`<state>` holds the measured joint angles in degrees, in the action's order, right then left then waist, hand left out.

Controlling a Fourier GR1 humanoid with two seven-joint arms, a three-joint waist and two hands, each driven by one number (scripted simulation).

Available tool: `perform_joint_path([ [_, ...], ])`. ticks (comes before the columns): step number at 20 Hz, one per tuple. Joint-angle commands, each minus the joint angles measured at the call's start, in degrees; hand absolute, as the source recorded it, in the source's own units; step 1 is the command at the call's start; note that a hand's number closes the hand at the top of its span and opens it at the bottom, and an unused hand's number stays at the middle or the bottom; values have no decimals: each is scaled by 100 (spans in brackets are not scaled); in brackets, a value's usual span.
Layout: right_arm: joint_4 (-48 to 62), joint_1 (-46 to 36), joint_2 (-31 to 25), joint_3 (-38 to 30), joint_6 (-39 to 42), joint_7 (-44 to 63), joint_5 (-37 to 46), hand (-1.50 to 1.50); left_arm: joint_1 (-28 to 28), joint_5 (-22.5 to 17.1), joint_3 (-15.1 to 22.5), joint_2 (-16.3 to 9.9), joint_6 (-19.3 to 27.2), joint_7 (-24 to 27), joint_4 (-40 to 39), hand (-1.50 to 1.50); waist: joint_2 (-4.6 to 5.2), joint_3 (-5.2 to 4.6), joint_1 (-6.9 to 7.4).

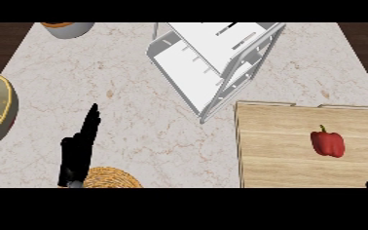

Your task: Pick the bell pepper from the tray and place it in the tiered basket

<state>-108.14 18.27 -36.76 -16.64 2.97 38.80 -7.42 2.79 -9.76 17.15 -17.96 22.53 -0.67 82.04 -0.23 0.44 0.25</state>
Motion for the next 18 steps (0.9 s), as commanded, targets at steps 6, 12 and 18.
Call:
perform_joint_path([
  [6, 451, -961, 416, 481, 197, 486, 535, -150, 269, 133, -67, 298, -162, 180, -247, 0, 26, -44, 4],
  [12, 171, -996, 313, 512, 776, 1087, 415, -150, -109, 167, -297, 353, -296, 115, -551, 0, 27, -46, -30],
  [18, 557, -1253, 237, 433, 1293, 1382, 308, -150, -74, 337, -287, 488, -224, 54, -525, 0, 24, -45, -37],
])
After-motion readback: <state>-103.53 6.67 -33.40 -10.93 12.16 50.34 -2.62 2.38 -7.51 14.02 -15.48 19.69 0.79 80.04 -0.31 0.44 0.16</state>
